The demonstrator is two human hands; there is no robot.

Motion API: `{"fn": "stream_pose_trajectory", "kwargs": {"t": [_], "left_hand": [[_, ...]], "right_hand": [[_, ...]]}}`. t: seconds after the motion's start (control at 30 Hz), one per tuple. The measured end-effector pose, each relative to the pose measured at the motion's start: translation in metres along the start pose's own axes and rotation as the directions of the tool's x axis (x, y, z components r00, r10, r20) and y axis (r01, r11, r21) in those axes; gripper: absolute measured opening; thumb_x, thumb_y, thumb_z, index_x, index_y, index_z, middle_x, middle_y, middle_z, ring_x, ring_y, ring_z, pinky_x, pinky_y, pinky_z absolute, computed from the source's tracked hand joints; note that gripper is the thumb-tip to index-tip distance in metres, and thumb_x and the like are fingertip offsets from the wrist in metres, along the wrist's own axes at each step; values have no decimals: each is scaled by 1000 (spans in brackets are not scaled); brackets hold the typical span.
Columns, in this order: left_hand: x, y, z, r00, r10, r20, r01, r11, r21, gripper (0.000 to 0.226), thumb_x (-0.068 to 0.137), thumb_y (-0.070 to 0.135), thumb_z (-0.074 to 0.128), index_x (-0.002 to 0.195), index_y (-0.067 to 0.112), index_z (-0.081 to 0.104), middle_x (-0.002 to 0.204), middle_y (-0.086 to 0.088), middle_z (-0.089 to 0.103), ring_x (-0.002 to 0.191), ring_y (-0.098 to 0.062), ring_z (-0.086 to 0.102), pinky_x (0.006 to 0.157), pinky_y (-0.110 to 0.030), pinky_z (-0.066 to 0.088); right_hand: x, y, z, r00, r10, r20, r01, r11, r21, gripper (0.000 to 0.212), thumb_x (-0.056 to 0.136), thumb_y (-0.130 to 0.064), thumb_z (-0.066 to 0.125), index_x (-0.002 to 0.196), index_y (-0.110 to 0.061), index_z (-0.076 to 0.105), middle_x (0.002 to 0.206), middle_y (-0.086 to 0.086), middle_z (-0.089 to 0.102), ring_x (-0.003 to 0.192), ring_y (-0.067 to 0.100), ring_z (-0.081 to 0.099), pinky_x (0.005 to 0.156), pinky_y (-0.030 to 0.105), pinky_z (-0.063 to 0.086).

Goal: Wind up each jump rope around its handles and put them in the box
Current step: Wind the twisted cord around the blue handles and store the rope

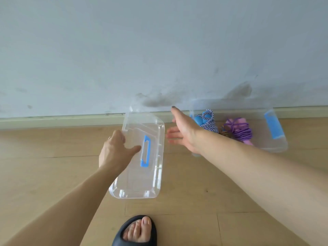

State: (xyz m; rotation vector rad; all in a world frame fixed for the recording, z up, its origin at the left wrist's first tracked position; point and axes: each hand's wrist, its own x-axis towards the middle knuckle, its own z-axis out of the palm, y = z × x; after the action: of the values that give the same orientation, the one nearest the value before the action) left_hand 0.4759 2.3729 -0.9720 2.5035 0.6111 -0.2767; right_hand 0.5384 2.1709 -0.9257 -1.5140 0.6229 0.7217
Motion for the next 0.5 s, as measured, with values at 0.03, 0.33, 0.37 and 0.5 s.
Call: {"fn": "stream_pose_trajectory", "kwargs": {"t": [0.03, 0.33, 0.37, 0.5], "left_hand": [[-7, 16, -12, 996, 85, -20, -84, 995, 56, 36, 76, 35, 73, 81, 22, 39, 80, 1, 55, 66, -23, 53, 54, -31, 40], [-105, 163, -65, 600, 800, -14, -592, 456, 665, 36, 76, -2, 52, 103, 18, 40, 84, 5, 34, 61, -18, 37, 41, -28, 15], [-115, 175, -59, 546, 837, 30, -613, 374, 696, 41, 71, -3, 53, 104, 18, 41, 84, 4, 31, 61, -17, 34, 41, -27, 12], [-129, 206, -28, 336, 926, 171, -671, 108, 733, 42, 60, -7, 44, 98, 12, 44, 89, -4, 52, 60, -19, 32, 45, -30, 24]], "right_hand": [[-7, -8, -11, 1000, 26, -4, -26, 997, 73, 53, 94, -61, 44, 114, -13, 54, 109, 18, 63, 97, 33, 68, 81, 43, 60], [-87, -49, -118, 990, -101, 95, 34, 841, 539, 69, 85, -59, 63, 120, -1, 48, 105, 28, 67, 86, 39, 72, 77, 49, 60], [-93, -47, -131, 987, -136, 89, 66, 834, 548, 63, 86, -51, 65, 120, -1, 50, 101, 26, 67, 81, 37, 71, 74, 43, 61], [-105, -37, -193, 972, -228, -54, 224, 840, 494, 22, 93, -17, 57, 109, -4, 62, 99, 16, 71, 69, 22, 69, 60, 27, 57]]}}
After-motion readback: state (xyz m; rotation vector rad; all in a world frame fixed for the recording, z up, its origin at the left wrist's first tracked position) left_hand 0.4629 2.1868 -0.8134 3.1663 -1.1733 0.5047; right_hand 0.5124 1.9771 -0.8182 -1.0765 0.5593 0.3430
